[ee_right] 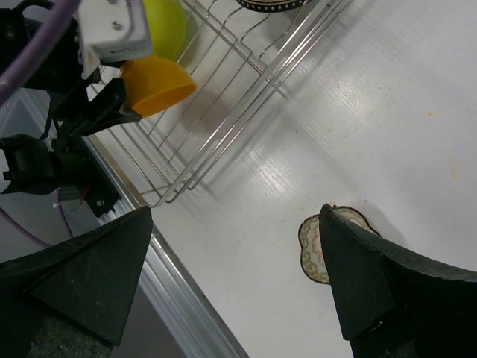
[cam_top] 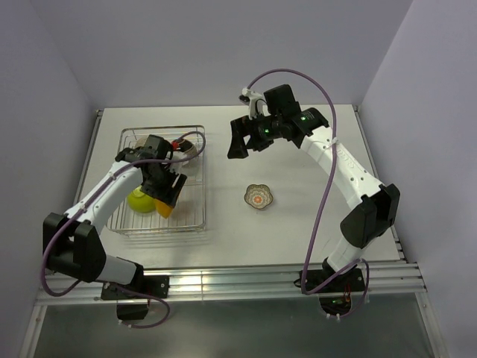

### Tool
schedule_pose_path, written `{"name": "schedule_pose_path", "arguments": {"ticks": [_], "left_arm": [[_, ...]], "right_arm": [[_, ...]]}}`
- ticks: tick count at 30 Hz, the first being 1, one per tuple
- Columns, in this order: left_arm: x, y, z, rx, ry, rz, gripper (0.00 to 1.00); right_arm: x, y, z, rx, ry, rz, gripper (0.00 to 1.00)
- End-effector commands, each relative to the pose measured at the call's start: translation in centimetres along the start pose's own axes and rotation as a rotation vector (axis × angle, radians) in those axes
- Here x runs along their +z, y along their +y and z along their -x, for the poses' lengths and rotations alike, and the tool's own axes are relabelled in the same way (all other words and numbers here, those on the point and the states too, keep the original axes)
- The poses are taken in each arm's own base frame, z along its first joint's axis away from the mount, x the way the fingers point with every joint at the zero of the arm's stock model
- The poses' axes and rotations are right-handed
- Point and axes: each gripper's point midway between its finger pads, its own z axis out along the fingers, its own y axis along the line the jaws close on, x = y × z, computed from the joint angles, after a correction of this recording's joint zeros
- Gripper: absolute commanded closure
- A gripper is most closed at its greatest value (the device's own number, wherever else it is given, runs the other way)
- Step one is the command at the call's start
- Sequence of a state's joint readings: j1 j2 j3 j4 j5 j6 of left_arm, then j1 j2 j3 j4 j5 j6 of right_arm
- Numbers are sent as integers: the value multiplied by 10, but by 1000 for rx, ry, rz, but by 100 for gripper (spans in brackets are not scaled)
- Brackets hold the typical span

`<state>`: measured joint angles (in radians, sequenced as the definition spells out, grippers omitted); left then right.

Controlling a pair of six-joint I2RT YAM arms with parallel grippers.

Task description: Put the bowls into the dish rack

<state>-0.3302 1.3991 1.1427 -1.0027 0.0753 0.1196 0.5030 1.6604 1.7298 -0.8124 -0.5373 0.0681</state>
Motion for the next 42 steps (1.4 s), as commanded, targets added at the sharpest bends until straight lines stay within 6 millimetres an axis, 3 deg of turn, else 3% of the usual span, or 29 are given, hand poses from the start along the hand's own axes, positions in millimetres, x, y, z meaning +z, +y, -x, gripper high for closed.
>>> {"name": "schedule_pose_path", "arguments": {"ticks": [1,14,20,26,29,31,32,35,36,42], "left_arm": [[-3,8,-1,-13,16,56,100],[5,6,9,-35,95,53,97],[7,0,11,-20,115,38,83],[6,-6,18,-23,114,19,53],[5,-8,19,-18,117,12,51],[4,-10,21,-15,110,3,41],[3,-12,22,-14,108,-4,31],[0,-17,26,-13,99,-29,28],[-2,-19,28,-13,95,-36,19],[-3,-26,32,-21,90,-70,14]], "right_arm": [[-20,6,19,-42,-64,-15,0],[-17,3,14,-45,-44,-20,0],[-16,-1,10,-48,-38,-31,0],[-15,-4,9,-50,-28,-36,0],[-14,-5,8,-51,-22,-38,0],[-14,-5,8,-52,-22,-40,0],[-14,-5,7,-56,-21,-38,0],[-14,-7,9,-54,-21,-46,0],[-14,-7,9,-55,-19,-44,0],[-14,-10,10,-54,-21,-59,0]]}}
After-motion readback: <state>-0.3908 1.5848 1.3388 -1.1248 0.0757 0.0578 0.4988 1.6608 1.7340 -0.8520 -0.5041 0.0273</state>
